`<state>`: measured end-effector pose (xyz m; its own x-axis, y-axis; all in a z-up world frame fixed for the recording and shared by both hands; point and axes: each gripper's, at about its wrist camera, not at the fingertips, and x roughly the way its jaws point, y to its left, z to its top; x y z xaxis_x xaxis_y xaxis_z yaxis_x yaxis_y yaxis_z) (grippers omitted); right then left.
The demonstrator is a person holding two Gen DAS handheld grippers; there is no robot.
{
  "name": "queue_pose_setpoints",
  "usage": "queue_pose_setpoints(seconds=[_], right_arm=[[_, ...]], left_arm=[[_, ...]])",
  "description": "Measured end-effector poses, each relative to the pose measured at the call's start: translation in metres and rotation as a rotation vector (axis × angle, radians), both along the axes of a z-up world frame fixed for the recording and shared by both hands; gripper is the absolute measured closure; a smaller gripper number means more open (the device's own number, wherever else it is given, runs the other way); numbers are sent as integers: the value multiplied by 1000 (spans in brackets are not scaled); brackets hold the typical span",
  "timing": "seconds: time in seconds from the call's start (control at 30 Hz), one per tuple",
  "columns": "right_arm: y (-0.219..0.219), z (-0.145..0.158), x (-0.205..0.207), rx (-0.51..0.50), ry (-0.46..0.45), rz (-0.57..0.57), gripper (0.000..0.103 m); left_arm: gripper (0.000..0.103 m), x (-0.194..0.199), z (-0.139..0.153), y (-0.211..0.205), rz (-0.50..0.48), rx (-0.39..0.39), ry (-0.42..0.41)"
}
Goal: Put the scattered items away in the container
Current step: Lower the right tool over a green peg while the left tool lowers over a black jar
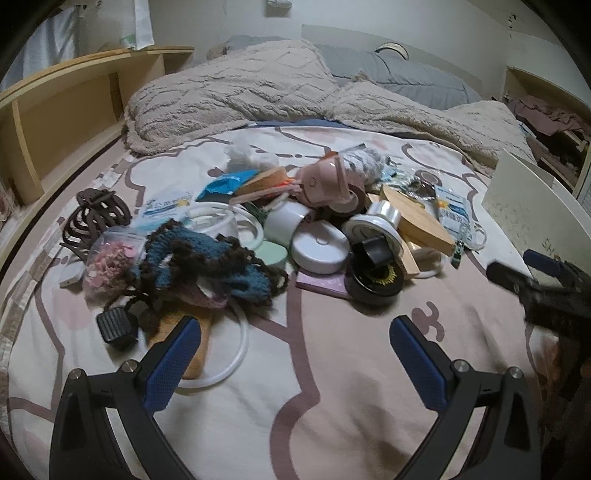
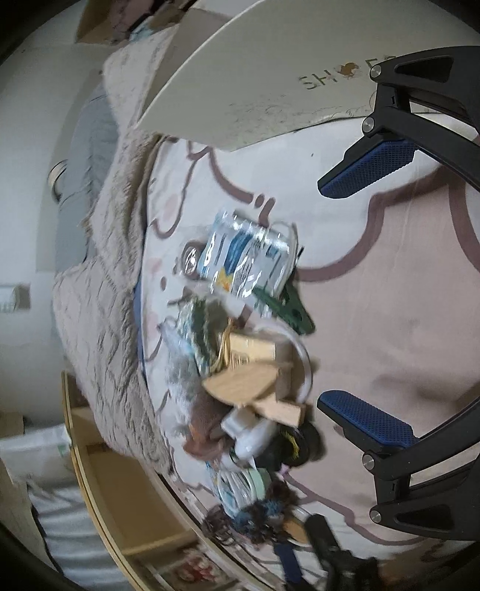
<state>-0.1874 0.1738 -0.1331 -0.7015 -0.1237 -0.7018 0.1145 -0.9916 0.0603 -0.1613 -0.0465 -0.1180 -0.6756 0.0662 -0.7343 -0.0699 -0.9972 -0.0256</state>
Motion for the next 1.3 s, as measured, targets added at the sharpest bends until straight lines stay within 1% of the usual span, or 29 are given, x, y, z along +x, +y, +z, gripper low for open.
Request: queue_pose_setpoints(seconds=[0.07, 0.17, 0.33, 0.4, 0.43, 0.47, 0.5, 0.53, 0.57, 0.63, 0.73, 0.83, 0.9, 0.93, 0.97, 1.0, 1.03, 1.1, 1.17, 1.3], right_arm=[[8, -2, -7, -17, -22, -41, 0], [14, -6, -18, -56, -59, -48, 0], [9, -8, -27, -30, -50, -32, 0], [5, -9, -31, -28, -46, -11, 7], [4, -10, -33, -31, -50, -1, 19], [3, -12, -36, -40, -61, 5, 26], [4, -15, -39, -52, -73, 9, 30], [4, -18, -41, -64, -87, 16, 38], [4, -20, -43, -76, -103, 21, 42], [6, -24, -46, -109, -117, 33, 42], [8, -24, -48, -139, -116, 42, 42], [5, -24, -49, -144, -117, 53, 42], [2, -22, -47, -138, -118, 59, 45], [1, -21, -45, -142, -123, 61, 48], [0, -20, -44, -148, -131, 63, 49], [-2, -20, -43, -158, -139, 69, 49], [-4, -21, -42, -168, -145, 79, 49], [-10, -24, -41, -156, -155, 93, 49], [-14, -25, -40, -131, -152, 97, 49], [-12, -27, -40, -135, -145, 88, 49]], left_arm=[[0, -1, -4, 4, -11, 6, -14], [0, -2, -10, 9, -28, 20, -41], [0, -4, -19, 13, -32, 36, -70], [0, -4, -23, 12, -30, 52, -85], [0, -5, -25, 12, -30, 59, -89], [0, -5, -26, 13, -30, 63, -93], [0, -5, -27, 13, -30, 64, -94], [0, -5, -28, 14, -30, 67, -102], [0, -6, -31, 13, -27, 78, -117], [1, -8, -34, 12, -20, 90, -132], [2, -7, -35, 15, -20, 74, -132], [2, -6, -35, 14, -11, 86, -126], [18, -5, -33, 12, -6, 98, -114], [22, -6, -31, 10, -6, 112, -109], [28, -6, -30, 8, -8, 125, -106], [36, -7, -29, 7, -10, 139, -103], [39, -8, -27, 7, -17, 151, -100], [51, -11, -24, 10, -47, 170, -95], [55, -14, -21, 16, -72, 173, -87], [56, -22, -14, 32, -127, 147, -55]])
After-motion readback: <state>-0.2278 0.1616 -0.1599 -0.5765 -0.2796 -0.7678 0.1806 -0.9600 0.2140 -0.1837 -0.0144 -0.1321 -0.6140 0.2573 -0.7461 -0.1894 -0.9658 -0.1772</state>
